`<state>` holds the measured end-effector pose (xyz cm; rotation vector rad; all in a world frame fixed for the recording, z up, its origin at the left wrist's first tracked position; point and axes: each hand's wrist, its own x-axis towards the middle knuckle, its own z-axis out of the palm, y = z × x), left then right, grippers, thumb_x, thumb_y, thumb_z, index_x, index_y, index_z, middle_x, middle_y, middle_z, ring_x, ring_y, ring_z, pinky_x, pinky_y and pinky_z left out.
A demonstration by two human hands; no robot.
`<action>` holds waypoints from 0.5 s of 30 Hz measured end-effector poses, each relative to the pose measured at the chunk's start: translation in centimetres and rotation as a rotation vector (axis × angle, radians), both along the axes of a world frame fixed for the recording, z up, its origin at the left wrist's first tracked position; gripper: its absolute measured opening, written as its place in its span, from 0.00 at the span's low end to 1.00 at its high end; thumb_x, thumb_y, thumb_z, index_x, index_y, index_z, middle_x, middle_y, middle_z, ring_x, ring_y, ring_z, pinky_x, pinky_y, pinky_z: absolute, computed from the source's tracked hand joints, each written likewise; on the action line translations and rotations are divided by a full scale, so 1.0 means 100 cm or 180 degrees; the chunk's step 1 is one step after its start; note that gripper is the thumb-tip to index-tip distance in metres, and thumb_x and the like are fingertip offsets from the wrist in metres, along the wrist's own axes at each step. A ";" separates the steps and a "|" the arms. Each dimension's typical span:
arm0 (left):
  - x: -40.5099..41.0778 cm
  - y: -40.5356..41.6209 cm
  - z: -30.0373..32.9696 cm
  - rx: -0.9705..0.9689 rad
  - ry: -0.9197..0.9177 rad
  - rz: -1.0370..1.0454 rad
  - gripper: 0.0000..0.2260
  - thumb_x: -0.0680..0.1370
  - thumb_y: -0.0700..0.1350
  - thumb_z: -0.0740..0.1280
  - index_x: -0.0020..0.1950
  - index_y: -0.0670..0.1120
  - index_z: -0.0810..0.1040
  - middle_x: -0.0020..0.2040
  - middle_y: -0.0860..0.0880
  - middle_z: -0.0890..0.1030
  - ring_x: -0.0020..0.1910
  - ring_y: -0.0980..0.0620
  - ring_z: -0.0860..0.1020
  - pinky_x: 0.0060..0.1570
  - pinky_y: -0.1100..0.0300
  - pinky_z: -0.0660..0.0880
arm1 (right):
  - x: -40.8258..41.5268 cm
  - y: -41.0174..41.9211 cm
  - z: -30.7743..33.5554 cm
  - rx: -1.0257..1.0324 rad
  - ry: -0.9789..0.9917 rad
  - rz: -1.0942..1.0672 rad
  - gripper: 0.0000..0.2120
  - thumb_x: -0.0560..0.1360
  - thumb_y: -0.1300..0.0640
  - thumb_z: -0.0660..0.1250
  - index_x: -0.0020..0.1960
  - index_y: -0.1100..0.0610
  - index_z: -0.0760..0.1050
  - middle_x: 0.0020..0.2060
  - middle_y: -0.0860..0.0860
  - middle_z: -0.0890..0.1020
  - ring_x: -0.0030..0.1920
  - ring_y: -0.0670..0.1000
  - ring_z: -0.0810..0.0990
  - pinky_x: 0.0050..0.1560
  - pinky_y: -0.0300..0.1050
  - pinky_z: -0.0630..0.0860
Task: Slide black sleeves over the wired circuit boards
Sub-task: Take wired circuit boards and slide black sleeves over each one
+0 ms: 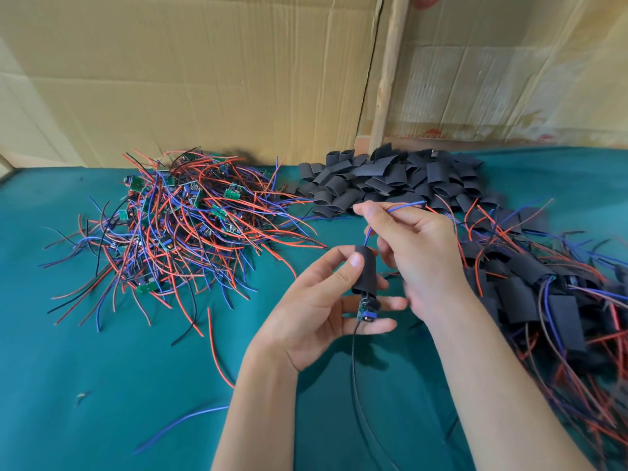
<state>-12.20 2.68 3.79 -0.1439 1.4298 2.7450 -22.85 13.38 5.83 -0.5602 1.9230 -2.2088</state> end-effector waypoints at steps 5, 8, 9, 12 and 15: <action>0.001 0.002 0.002 -0.0214 0.0069 -0.0061 0.19 0.76 0.58 0.68 0.62 0.48 0.78 0.48 0.45 0.83 0.46 0.43 0.86 0.32 0.60 0.81 | 0.005 -0.004 0.002 -0.0093 -0.0700 0.0099 0.07 0.76 0.49 0.73 0.46 0.51 0.88 0.24 0.41 0.71 0.27 0.47 0.63 0.21 0.36 0.62; 0.001 0.004 0.002 -0.0278 0.0145 -0.0085 0.17 0.76 0.58 0.67 0.59 0.49 0.80 0.47 0.44 0.82 0.39 0.47 0.85 0.27 0.65 0.77 | 0.005 -0.004 0.002 -0.0148 -0.0761 0.0147 0.07 0.76 0.49 0.73 0.47 0.51 0.88 0.23 0.41 0.69 0.25 0.47 0.62 0.21 0.34 0.61; 0.001 0.004 0.002 -0.0300 0.0167 -0.0087 0.17 0.76 0.58 0.67 0.59 0.49 0.79 0.47 0.43 0.82 0.38 0.48 0.85 0.26 0.66 0.76 | 0.004 -0.003 0.001 -0.0171 -0.0746 0.0118 0.07 0.76 0.50 0.73 0.46 0.51 0.88 0.24 0.42 0.69 0.26 0.47 0.62 0.22 0.34 0.62; 0.001 0.004 0.002 -0.0370 0.0211 -0.0101 0.20 0.75 0.58 0.67 0.61 0.47 0.76 0.45 0.43 0.83 0.37 0.49 0.85 0.24 0.67 0.74 | -0.001 0.001 0.001 -0.0255 -0.0690 -0.0016 0.06 0.77 0.51 0.73 0.43 0.49 0.88 0.29 0.43 0.75 0.29 0.46 0.62 0.30 0.37 0.61; 0.002 0.004 0.002 -0.0391 0.0238 -0.0190 0.23 0.75 0.58 0.67 0.64 0.44 0.73 0.45 0.43 0.83 0.38 0.49 0.85 0.24 0.67 0.73 | -0.004 0.004 0.001 -0.0316 -0.0705 -0.0124 0.06 0.77 0.52 0.73 0.43 0.49 0.88 0.33 0.45 0.78 0.30 0.47 0.61 0.33 0.41 0.58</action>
